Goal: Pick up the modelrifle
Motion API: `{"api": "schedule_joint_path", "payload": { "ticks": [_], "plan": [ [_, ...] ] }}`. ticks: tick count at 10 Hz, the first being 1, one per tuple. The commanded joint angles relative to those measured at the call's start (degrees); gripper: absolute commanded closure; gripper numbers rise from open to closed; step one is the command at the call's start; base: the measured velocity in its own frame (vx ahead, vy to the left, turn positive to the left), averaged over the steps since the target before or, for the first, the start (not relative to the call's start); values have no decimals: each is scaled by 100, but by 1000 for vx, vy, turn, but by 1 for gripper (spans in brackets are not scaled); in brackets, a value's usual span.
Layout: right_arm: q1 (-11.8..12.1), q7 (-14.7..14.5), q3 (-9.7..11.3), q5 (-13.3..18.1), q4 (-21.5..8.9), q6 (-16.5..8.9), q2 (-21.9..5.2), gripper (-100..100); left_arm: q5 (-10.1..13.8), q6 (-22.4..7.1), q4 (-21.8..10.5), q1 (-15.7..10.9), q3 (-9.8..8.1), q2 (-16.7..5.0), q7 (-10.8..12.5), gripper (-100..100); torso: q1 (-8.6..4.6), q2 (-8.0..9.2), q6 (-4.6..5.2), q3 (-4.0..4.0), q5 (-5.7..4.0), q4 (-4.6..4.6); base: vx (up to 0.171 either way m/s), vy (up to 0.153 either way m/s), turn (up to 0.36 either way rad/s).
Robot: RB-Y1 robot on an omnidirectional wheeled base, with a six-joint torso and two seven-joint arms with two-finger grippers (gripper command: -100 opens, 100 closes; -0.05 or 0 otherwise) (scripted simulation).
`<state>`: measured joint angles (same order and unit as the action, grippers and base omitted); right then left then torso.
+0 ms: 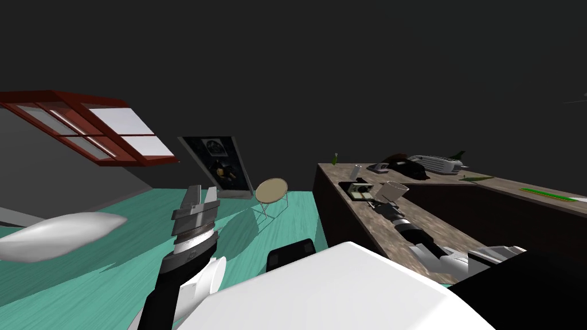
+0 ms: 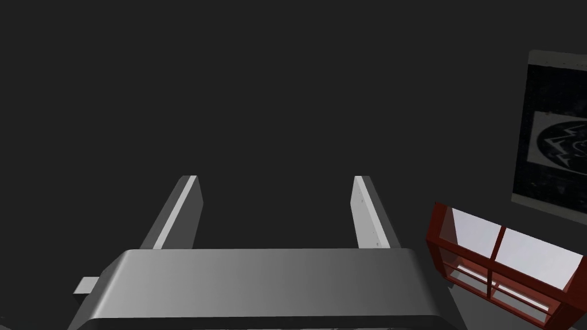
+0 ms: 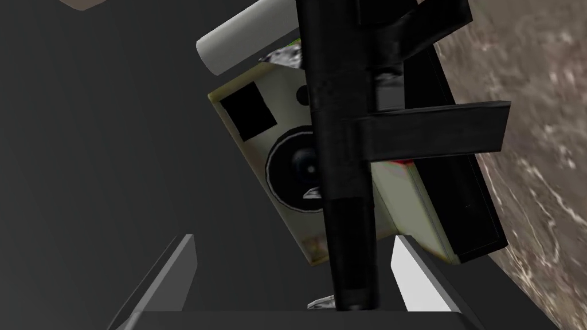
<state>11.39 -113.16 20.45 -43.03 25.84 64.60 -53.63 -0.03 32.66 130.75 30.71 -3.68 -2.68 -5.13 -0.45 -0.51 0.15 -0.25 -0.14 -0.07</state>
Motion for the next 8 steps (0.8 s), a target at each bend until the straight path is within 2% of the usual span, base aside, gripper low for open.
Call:
{"api": "schedule_joint_path", "payload": {
  "ticks": [1, 5, 6, 7, 8],
  "plan": [
    [0, 0, 0, 0, 0, 0, 0, 100, 0, 0, 0, 0, 0, 0, 0, 0, 0, 0, 0, 0, 0, 0, 0, 0, 0],
    [-2, 1, -2, -2, -2, 3, 0, 100, 0, 0, 0, 0, 0, 0, 0, 0, -2, 1, -2, 0, -1, -1, 0, 0, 0],
    [-2, 0, -3, -3, -2, 3, 0, 0, 0, 0, 0, 0, 0, 0, 0, 0, -2, 0, -2, -1, -1, -2, 0, 0, 0],
    [-2, 0, -3, -3, -2, 3, 0, 100, 0, 0, 0, 0, 0, 0, 0, 0, -2, 0, -2, -1, -1, -2, 0, 0, 0],
    [-2, 1, -4, -3, -2, 3, 1, 0, 0, 0, 0, 0, 0, 0, 0, 0, -2, -1, -2, -1, 0, -2, 0, 0, 0]
  ]
}}
